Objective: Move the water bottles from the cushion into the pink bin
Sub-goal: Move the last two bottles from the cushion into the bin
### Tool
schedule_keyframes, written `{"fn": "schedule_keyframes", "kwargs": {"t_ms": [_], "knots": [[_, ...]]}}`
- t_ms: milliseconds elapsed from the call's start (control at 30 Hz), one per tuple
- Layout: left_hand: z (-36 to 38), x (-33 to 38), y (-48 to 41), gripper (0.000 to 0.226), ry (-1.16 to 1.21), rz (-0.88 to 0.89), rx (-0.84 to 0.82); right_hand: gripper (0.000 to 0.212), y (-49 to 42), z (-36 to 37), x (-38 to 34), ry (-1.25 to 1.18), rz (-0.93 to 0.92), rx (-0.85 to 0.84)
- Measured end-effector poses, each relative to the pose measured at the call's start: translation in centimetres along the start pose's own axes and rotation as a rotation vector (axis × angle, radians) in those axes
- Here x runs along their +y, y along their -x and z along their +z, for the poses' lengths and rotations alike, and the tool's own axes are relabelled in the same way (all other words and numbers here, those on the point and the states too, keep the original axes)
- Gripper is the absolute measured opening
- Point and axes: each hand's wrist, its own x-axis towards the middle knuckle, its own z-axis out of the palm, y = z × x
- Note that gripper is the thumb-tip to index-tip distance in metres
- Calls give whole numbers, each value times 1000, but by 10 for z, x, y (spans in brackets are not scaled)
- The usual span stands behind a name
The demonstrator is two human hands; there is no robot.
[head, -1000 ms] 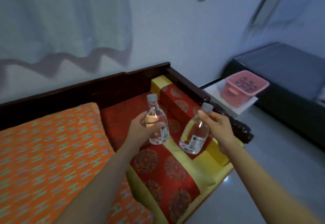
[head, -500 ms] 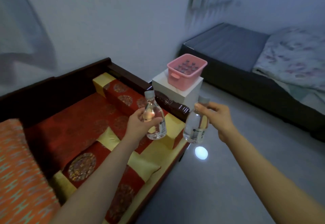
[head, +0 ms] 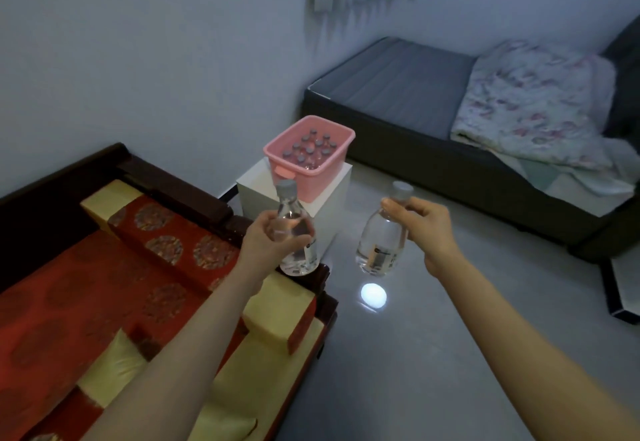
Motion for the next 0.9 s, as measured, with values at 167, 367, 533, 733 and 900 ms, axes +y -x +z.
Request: {"fn": "schedule_keyframes", "kwargs": {"t_ms": [167, 367, 533, 733, 900], "knots": [[43, 8, -65, 52, 13, -11, 37, 11, -74, -23, -1, -11, 11, 15], [92, 10, -153, 56, 30, -69, 34, 11, -178, -40, 12, -3, 59, 4], [135, 12, -230, 62, 72, -94, 140, 16, -288, -46, 17, 27, 34, -126], [171, 17, -306, 64, 157, -92, 279, 9, -411, -40, 10, 81, 2, -288], [173, 18, -350, 66, 148, -110, 390, 16, -486, -8, 10, 82, 30, -406]]}}
